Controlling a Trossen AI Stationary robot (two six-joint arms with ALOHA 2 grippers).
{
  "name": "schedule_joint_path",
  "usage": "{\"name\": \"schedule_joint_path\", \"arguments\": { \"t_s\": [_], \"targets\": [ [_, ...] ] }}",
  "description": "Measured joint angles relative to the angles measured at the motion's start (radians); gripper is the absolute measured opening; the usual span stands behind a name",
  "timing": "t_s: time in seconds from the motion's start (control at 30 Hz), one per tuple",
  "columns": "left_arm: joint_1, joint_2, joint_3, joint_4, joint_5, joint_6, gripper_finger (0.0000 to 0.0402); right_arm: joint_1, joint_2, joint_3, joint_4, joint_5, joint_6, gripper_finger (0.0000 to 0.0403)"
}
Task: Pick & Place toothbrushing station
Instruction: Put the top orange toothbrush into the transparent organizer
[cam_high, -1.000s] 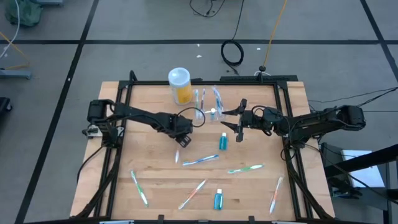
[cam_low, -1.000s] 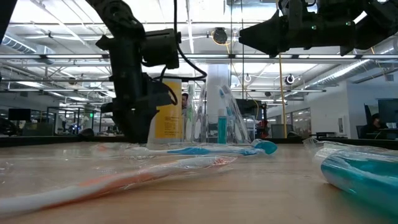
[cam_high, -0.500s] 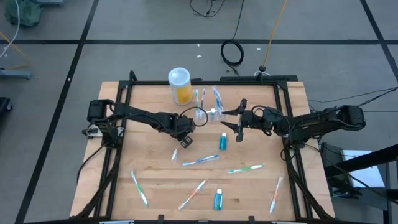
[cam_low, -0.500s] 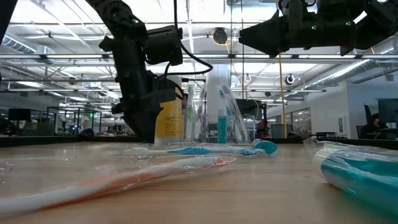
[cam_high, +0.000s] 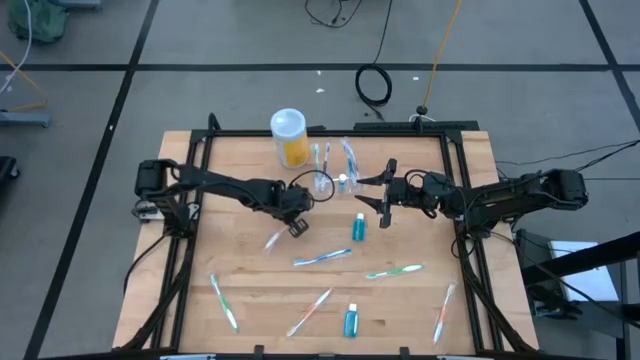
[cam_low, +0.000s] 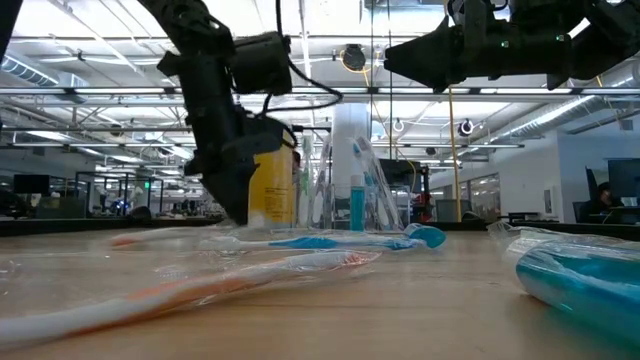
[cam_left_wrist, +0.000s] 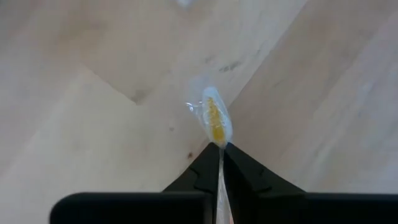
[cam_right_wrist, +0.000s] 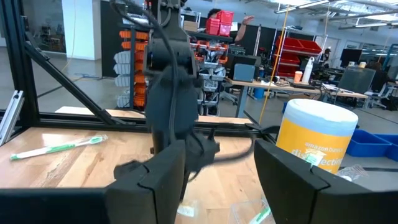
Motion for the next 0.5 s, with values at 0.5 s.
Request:
{"name": "schedule_joint_path", "arguments": {
  "t_s": [0.5],
  "targets": [
    [0.000,-0.283,0.000,0.340,-0.371,0.176,0.0012,-0.001,0.000,0.000,0.000,0.004,0.000,0.0187]
  ]
}}
